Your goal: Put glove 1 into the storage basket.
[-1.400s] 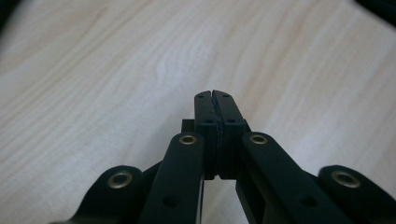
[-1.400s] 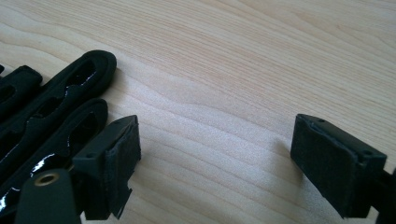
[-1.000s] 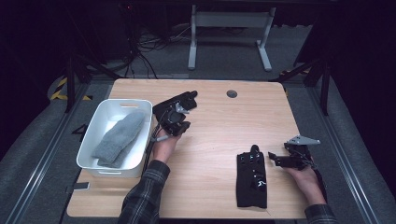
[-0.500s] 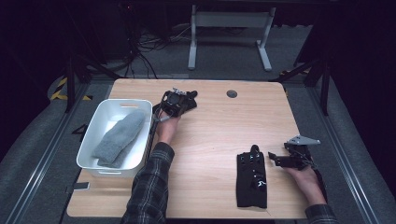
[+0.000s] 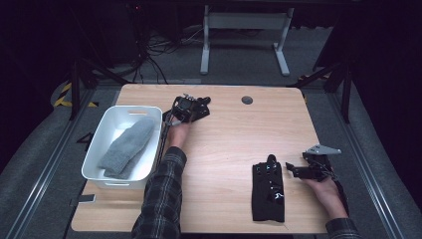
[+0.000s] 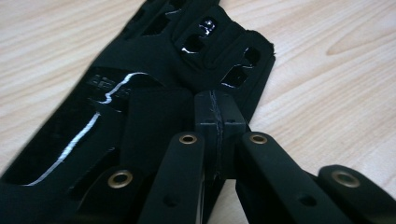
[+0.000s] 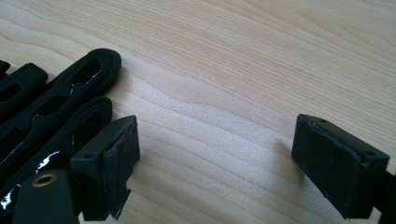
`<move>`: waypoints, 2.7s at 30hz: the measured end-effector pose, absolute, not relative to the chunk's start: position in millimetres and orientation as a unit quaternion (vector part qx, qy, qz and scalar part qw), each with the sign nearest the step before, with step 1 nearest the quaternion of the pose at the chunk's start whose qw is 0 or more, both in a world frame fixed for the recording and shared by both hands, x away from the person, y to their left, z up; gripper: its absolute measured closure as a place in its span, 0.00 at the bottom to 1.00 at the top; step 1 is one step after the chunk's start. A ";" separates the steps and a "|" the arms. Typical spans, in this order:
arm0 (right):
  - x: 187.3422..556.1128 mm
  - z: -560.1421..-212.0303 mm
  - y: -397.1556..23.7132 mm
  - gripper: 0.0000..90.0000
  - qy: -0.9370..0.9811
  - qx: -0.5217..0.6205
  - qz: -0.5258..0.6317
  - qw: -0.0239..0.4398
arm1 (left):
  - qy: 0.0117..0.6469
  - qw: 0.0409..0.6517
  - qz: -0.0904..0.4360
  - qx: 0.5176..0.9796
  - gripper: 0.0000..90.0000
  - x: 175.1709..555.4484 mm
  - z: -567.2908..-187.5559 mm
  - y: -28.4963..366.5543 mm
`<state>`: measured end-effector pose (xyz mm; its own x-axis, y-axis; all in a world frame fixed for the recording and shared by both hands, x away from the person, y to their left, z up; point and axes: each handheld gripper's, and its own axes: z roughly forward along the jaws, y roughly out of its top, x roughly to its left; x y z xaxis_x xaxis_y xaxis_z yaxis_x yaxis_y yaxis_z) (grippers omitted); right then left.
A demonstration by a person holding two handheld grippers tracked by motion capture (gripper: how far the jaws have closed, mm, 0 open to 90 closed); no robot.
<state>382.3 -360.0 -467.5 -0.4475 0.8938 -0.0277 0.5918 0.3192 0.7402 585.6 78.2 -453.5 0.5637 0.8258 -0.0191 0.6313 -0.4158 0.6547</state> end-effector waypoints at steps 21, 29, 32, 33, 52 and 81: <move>382.3 -467.5 -360.0 0.18 0.781 0.476 0.338 0.224 | 0.358 0.329 0.097 0.869 1.00 519.5 -453.4 41.6; 382.3 -467.5 -360.0 0.18 0.781 0.476 0.338 0.224 | 0.333 0.351 0.068 0.873 1.00 486.4 -455.7 23.4; 382.2 -467.5 -359.9 0.18 0.781 0.476 0.338 0.223 | 0.328 0.356 0.061 0.873 1.00 478.8 -455.8 19.9; 382.3 -467.5 -360.0 0.18 0.781 0.476 0.337 0.224 | 0.327 0.358 0.055 0.873 1.00 472.6 -456.0 17.5; 382.1 -467.5 -359.9 0.18 0.781 0.476 0.338 0.224 | 0.370 0.352 0.110 0.852 1.00 505.4 -432.1 59.9; 382.1 -467.6 -359.9 0.18 0.781 0.476 0.338 0.224 | 0.302 0.288 0.077 0.906 1.00 436.4 -446.5 51.8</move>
